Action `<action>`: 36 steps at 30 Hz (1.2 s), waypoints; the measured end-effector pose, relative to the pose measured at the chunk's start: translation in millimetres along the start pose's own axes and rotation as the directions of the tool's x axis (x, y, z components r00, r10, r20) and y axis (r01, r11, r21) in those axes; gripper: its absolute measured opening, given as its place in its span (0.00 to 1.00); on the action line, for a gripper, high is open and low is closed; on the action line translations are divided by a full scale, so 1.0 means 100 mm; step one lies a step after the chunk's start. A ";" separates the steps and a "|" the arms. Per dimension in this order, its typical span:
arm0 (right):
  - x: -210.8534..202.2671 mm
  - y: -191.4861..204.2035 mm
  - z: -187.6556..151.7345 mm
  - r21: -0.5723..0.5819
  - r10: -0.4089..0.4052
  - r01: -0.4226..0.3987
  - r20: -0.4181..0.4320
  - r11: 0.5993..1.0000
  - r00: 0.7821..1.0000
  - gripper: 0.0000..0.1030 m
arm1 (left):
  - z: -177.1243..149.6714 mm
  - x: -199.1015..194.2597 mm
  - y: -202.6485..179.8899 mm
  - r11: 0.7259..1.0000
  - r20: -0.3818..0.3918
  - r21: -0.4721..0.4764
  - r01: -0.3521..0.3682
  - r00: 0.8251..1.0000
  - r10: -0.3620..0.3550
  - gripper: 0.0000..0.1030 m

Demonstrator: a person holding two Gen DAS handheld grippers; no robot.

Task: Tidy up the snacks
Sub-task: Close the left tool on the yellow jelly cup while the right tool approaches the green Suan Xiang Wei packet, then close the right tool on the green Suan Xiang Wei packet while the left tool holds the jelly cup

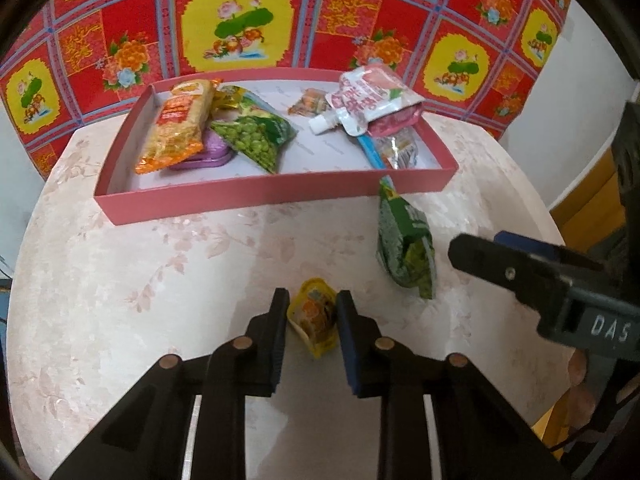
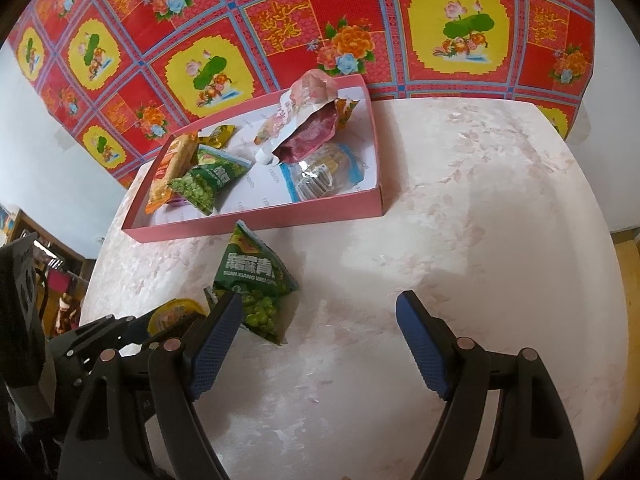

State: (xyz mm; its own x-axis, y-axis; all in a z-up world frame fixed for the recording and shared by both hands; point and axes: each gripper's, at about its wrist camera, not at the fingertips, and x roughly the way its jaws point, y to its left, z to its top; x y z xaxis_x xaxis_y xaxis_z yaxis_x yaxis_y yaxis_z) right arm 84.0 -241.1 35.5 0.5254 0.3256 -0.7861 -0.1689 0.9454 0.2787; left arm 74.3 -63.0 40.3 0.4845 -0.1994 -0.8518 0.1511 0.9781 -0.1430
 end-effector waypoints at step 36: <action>0.38 0.45 0.01 -0.090 0.041 -0.050 -0.106 0.995 0.994 0.61 | 0.04 -0.05 0.55 0.992 0.013 -0.122 -0.033 0.999 0.035 0.24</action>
State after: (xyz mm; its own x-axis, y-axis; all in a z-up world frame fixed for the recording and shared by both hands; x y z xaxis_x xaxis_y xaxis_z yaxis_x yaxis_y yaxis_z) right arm 97.0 -186.5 18.6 0.4272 0.3633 -0.8279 -0.2695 0.9252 0.2670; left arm 83.2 -8.5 38.9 0.5009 -0.1659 -0.8495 0.0287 0.9841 -0.1752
